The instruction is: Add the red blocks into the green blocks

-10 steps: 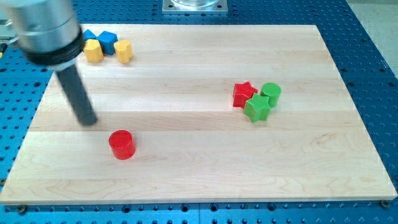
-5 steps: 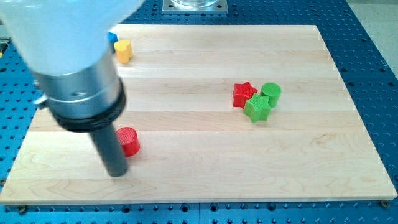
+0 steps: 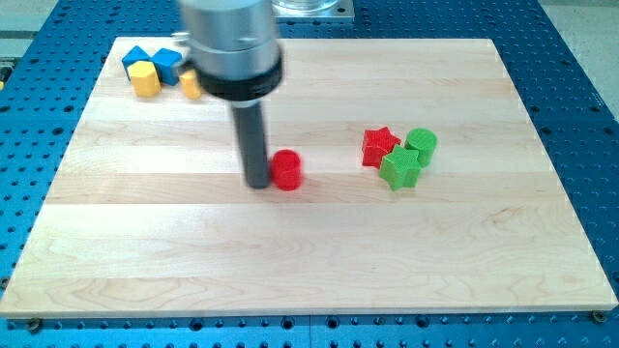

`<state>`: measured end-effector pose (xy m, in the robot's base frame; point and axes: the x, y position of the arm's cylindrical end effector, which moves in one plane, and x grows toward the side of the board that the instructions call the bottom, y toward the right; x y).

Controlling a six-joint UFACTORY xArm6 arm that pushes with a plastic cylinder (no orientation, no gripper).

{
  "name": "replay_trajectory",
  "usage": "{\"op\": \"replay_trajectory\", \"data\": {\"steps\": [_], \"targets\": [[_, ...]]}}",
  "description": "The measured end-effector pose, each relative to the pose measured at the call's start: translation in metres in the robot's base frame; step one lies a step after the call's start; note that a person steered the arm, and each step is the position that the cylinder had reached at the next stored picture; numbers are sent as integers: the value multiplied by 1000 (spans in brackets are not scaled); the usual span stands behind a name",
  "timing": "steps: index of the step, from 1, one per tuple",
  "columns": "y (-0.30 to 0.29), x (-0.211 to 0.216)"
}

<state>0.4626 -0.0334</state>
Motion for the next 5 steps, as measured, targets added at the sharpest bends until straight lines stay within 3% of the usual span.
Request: {"op": "replay_trajectory", "data": {"steps": [4,5], "targets": [[56,1],[49,23]]}}
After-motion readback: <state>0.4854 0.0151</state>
